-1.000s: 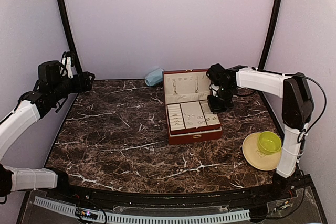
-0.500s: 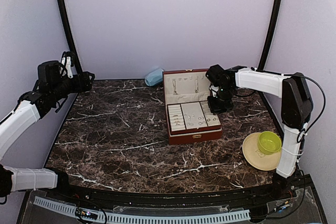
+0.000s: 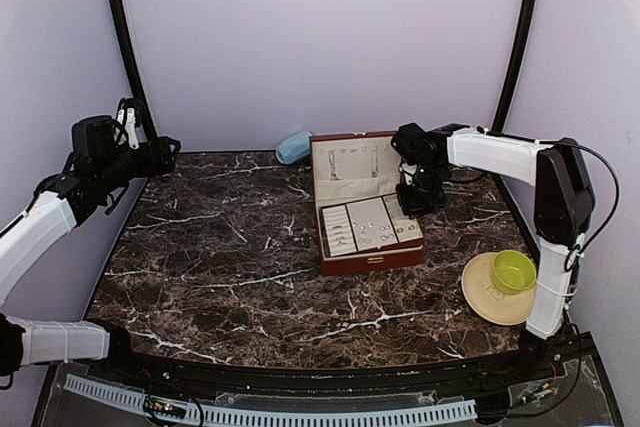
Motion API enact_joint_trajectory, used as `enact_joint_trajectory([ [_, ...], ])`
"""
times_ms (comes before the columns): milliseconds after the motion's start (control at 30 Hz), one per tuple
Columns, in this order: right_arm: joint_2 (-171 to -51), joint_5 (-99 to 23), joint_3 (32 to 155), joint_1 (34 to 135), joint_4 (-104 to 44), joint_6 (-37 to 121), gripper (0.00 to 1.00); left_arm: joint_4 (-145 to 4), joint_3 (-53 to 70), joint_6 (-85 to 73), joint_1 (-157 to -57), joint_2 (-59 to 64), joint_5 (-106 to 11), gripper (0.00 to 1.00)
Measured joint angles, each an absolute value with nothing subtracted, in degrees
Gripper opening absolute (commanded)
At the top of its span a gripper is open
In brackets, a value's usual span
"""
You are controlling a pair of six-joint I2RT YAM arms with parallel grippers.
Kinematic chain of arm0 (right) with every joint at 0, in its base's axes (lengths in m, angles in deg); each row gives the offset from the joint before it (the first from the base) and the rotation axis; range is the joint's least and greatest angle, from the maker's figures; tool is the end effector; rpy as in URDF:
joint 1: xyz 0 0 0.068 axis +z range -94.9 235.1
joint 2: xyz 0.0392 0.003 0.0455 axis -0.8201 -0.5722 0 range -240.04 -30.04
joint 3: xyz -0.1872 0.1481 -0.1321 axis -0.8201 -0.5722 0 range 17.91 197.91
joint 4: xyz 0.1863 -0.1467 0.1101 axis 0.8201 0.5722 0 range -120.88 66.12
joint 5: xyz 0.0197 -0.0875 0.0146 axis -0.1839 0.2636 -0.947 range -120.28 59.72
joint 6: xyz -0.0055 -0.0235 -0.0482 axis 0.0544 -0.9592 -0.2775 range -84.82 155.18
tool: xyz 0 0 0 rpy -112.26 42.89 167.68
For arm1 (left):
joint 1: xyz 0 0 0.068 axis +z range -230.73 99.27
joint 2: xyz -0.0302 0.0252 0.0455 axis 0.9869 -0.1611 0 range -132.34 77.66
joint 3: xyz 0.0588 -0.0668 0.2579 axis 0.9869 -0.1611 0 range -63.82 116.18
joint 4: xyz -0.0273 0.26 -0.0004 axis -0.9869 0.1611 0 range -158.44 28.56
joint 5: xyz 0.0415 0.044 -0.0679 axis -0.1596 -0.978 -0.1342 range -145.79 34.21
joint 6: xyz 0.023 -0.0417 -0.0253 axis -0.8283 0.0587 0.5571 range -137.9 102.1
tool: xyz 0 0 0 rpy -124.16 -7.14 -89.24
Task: Organize the mixed jewelry
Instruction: Place the compartment layer in the jewelry box.
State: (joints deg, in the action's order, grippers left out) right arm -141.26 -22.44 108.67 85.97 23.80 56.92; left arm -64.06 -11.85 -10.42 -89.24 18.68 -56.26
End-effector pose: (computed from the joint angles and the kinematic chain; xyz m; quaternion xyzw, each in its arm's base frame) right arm 0.3408 0.1981 0.2246 -0.0700 0.9868 -0.0036 0.1457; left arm 0.2392 -0.0354 0.3477 0.0043 0.7738 -0.0850 0.6276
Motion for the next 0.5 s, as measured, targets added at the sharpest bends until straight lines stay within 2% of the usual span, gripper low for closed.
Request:
enact_joint_trajectory([
  [367,-142.5,-23.0,108.4,87.5,22.4,58.7,0.00,-64.1,-12.0,-10.4,-89.2,18.7,-56.3,0.98],
  [500,-142.5,-22.9,108.4,87.5,22.4,59.1,0.14,-64.0,-12.1,-10.4,-89.2,18.7,-56.3,0.98],
])
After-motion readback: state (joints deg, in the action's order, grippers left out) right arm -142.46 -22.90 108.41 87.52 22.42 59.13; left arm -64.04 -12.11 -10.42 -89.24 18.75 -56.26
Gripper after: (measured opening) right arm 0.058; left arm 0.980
